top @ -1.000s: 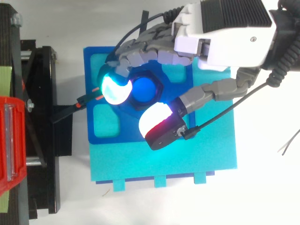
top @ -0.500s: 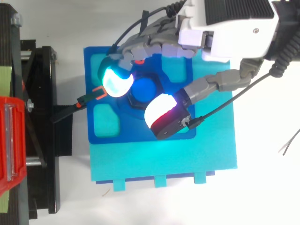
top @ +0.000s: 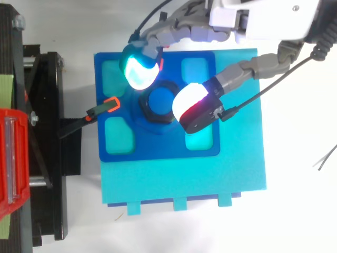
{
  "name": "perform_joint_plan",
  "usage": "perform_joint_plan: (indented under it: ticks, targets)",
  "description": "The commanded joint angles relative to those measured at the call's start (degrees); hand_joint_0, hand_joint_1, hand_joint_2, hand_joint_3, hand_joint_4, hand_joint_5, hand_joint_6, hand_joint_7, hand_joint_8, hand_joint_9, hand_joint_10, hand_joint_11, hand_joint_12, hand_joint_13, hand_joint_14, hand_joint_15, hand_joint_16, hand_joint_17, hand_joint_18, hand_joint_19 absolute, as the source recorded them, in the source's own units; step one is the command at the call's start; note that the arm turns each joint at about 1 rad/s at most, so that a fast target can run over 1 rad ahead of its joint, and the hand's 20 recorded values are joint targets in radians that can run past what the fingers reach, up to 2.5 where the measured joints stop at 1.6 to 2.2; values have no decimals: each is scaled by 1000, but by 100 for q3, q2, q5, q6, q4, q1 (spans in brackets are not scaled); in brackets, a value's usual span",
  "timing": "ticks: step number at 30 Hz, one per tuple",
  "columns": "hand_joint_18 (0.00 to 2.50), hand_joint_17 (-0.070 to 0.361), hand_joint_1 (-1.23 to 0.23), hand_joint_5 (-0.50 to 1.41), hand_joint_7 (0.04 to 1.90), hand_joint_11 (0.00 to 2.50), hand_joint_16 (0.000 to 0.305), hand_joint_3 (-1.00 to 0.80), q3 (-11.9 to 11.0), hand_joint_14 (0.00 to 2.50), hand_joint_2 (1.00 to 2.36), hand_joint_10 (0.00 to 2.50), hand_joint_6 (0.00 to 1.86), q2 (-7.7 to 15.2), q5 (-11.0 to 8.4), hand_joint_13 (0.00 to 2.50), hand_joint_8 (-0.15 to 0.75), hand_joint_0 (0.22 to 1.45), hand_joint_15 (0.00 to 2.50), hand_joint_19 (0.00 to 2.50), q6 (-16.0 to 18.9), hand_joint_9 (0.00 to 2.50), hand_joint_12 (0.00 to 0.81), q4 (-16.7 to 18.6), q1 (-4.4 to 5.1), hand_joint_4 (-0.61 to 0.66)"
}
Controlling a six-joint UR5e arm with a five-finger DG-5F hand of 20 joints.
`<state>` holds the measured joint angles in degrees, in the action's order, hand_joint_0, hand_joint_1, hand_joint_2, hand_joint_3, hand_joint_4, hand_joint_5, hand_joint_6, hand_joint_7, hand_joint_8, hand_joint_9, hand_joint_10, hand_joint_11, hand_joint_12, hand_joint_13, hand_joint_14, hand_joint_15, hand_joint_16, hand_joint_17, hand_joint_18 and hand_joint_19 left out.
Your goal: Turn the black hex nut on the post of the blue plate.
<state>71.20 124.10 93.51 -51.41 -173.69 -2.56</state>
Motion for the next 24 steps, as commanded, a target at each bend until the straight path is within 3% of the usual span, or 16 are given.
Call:
perform_joint_plan:
  ticks: [1,8,12,21,24]
  targets:
    - [519,131,-443,-216,786,19,58,-488,-18,4,1001,0,502,-9,18,515,297,490,96,295,-27,487,403,107,-34,197]
    - [525,131,-442,-213,788,22,58,-489,-71,3,1001,0,503,0,-26,520,299,490,94,299,-27,494,403,661,-34,204]
    - [530,131,-442,-211,789,16,58,-487,-71,4,1000,0,502,0,-175,522,299,490,98,294,-27,497,402,898,10,206]
    - [537,131,-442,-208,790,24,58,-488,-71,4,1001,2,502,26,-237,534,301,489,107,303,-27,508,401,837,142,209]
    - [540,131,-442,-207,788,25,58,-489,-80,4,1001,0,502,35,-246,541,302,490,102,303,-27,512,401,731,230,209]
